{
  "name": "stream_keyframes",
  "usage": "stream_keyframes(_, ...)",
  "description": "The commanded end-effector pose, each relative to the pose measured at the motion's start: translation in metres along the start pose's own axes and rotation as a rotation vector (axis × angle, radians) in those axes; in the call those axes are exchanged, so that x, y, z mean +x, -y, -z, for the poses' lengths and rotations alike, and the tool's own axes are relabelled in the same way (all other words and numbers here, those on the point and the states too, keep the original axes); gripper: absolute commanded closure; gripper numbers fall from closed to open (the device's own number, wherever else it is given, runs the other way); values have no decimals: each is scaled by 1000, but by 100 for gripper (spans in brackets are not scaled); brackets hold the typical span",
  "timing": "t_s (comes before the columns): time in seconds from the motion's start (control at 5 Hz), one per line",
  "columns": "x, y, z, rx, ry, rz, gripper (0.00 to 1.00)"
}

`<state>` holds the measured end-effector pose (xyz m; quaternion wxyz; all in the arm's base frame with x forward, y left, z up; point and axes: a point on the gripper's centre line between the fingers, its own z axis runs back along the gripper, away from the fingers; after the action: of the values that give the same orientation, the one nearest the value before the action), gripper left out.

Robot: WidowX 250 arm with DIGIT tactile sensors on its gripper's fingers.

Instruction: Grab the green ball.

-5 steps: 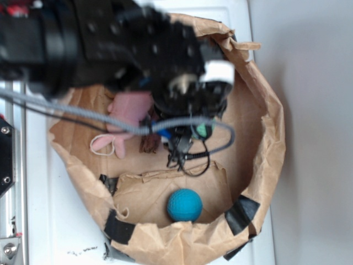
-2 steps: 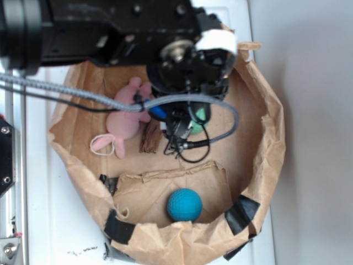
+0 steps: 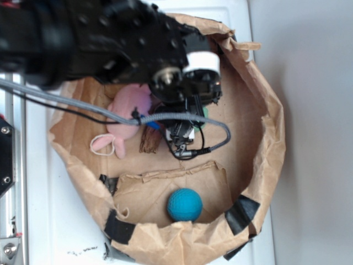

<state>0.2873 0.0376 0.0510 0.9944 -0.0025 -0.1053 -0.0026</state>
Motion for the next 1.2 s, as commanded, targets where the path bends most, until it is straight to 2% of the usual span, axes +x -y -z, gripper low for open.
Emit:
stream_keyframes(0.0,17,8,32,34,43,28,0)
stream_keyframes(0.2,19,8,53,70,37,26,0)
stream_keyframes(0.4,21,10,49,62,20,13,100)
stream_keyframes(0.8,20,10,-3,-16,4,26,100)
stream_keyframes(1.0,20,2,-38,-68,-14,31,100)
